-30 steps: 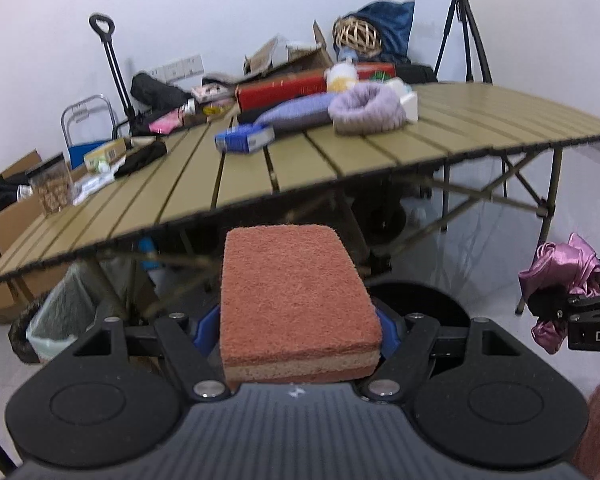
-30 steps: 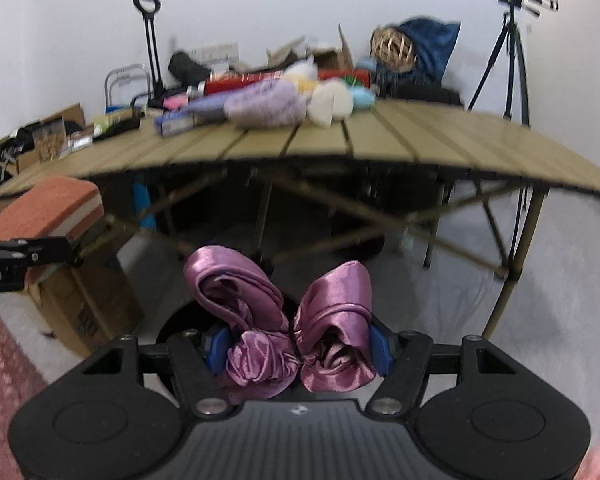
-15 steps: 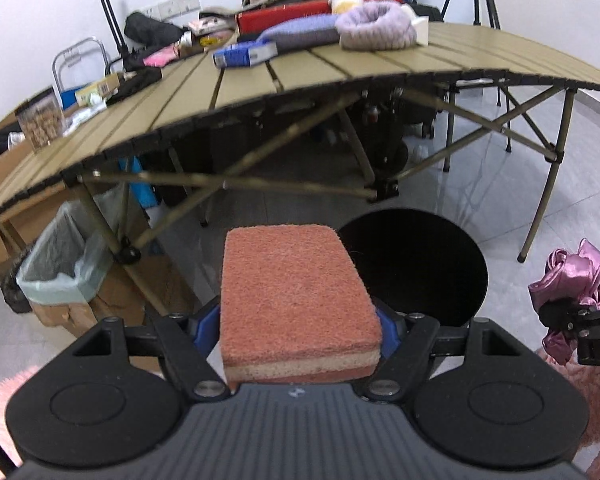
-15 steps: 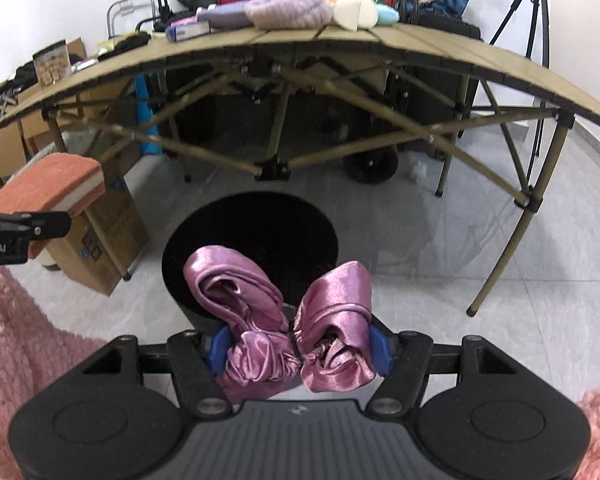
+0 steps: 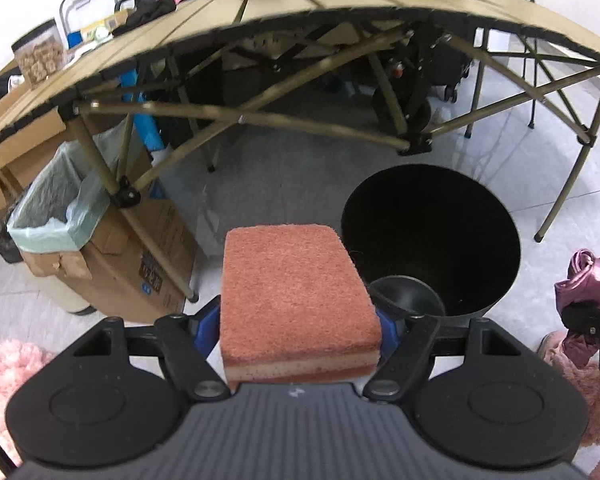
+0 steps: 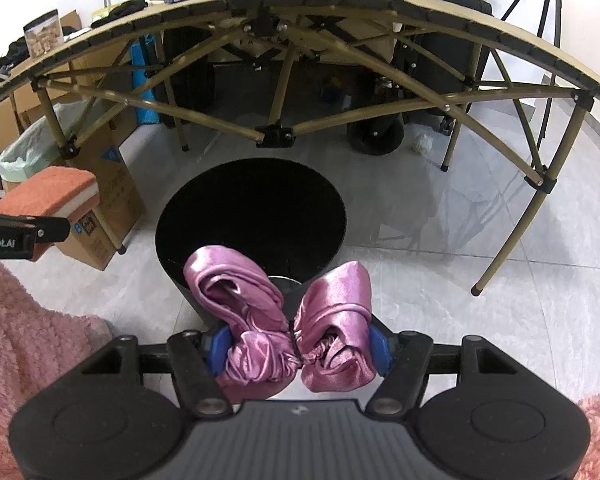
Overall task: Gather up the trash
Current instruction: 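Lift the scrunchie and sponge and carry both over the black bin, then open the right gripper to drop the satin scrunchie into the bin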
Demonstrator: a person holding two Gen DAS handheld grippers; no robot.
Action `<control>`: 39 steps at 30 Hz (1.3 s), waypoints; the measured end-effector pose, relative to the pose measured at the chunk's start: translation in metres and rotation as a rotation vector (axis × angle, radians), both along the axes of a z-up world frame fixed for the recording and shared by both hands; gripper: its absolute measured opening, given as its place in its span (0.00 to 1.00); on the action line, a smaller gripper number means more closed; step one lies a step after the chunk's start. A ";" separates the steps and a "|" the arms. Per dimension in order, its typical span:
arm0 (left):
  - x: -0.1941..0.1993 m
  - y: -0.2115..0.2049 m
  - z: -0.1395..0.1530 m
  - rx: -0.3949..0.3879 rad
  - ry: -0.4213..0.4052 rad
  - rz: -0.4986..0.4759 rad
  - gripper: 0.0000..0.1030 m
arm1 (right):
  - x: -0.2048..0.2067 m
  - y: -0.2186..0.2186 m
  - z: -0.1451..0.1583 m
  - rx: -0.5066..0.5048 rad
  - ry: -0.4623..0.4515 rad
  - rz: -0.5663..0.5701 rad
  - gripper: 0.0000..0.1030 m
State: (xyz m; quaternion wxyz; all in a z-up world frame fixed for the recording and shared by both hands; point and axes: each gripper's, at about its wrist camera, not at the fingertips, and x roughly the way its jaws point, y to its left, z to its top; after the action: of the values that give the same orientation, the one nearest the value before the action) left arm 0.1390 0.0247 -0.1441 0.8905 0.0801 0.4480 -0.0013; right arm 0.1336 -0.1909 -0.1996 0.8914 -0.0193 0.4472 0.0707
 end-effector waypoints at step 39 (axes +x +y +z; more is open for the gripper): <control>0.060 0.003 -0.018 0.026 0.076 0.085 0.72 | 0.118 0.046 -0.017 0.001 -0.003 0.103 0.64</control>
State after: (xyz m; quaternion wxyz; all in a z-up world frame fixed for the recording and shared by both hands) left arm 0.1986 0.0279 -0.1626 0.8709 0.0723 0.4844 0.0395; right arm 0.2518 -0.1453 -0.2166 0.8873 -0.0421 0.4442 0.1164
